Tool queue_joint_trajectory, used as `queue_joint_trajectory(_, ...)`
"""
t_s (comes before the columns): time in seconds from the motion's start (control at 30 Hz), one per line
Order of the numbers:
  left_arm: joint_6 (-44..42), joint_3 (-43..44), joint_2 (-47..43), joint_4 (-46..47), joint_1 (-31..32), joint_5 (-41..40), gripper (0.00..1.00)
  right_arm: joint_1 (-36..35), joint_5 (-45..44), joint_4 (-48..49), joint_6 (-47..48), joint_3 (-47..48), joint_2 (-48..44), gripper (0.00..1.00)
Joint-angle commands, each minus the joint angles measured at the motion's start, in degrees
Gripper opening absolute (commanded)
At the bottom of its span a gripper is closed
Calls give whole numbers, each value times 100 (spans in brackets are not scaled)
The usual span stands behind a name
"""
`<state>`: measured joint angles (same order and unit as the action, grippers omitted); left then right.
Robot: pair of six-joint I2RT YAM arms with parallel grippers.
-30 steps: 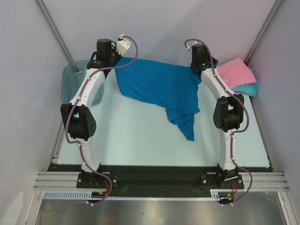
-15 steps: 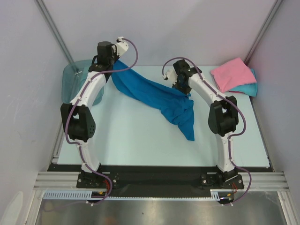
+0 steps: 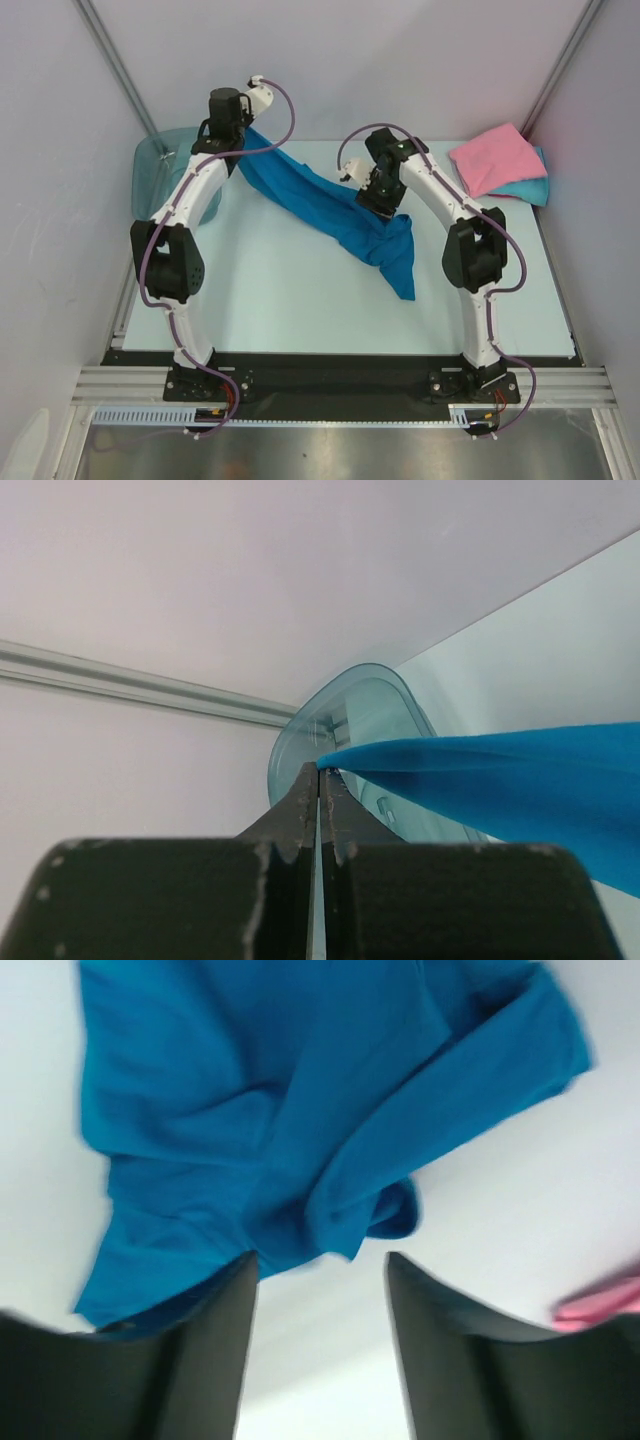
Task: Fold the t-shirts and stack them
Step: Flatten the tshirt out
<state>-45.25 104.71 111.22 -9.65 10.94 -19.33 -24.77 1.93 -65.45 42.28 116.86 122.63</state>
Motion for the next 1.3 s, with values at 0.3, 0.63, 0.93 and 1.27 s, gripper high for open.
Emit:
queue_joint_trajectory(0.3, -194, -20, -276, 394, 145, -255, 0, 157, -562, 1420, 1087, -584, -845, 64)
queue_joint_trajectory(0.63, -212, -3, -206, 464, 163, -361, 0, 315, -1344, 3670, 3500, -2170, -1210, 62)
queue_joint_trajectory(0.93, -36, -398, -355, 525, 259, -449, 0, 176, -2250, 3628, 827, 863, 656, 57)
queue_joint_trajectory(1.27, -300, -275, -206, 657, 268, -484, 0, -194, -803, 3110, 2358, -697, -405, 58)
